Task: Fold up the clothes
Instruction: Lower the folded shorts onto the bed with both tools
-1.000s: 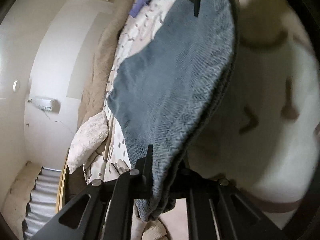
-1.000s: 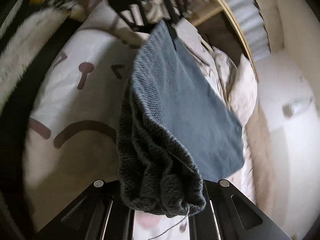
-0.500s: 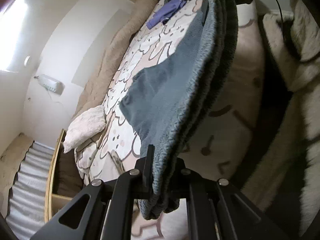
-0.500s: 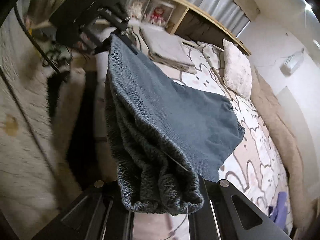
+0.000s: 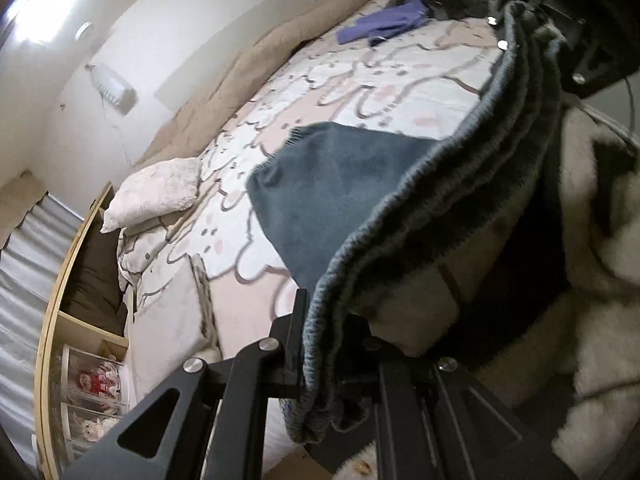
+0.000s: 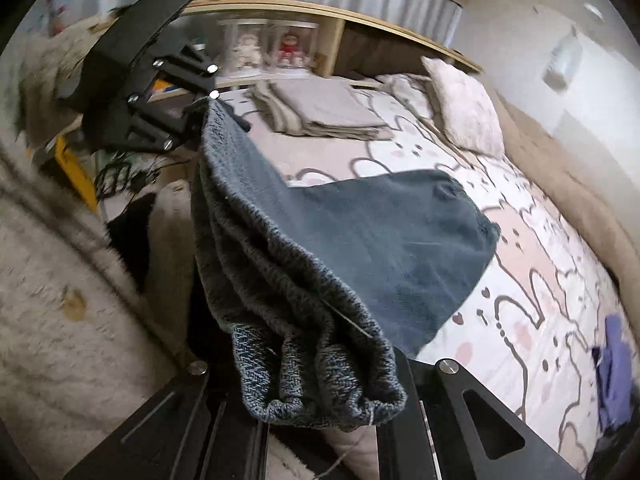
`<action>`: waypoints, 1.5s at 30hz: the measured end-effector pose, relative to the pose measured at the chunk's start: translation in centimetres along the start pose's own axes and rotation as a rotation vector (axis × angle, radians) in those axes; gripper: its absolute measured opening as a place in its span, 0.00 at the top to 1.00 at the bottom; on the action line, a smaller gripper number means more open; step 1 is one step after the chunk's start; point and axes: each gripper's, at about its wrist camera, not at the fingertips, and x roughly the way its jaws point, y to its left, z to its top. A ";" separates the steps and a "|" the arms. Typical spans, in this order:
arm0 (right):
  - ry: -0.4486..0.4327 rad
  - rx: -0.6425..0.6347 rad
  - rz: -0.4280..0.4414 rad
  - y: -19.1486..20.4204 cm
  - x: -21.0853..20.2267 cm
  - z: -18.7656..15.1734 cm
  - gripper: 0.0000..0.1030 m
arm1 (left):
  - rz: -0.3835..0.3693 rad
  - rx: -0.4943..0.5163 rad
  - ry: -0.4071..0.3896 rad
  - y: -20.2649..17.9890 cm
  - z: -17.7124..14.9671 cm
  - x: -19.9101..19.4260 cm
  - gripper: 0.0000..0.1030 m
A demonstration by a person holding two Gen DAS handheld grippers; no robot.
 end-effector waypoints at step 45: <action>0.256 0.811 0.237 -36.7 26.2 2.1 0.83 | -0.358 -0.395 0.333 16.2 14.9 35.0 0.61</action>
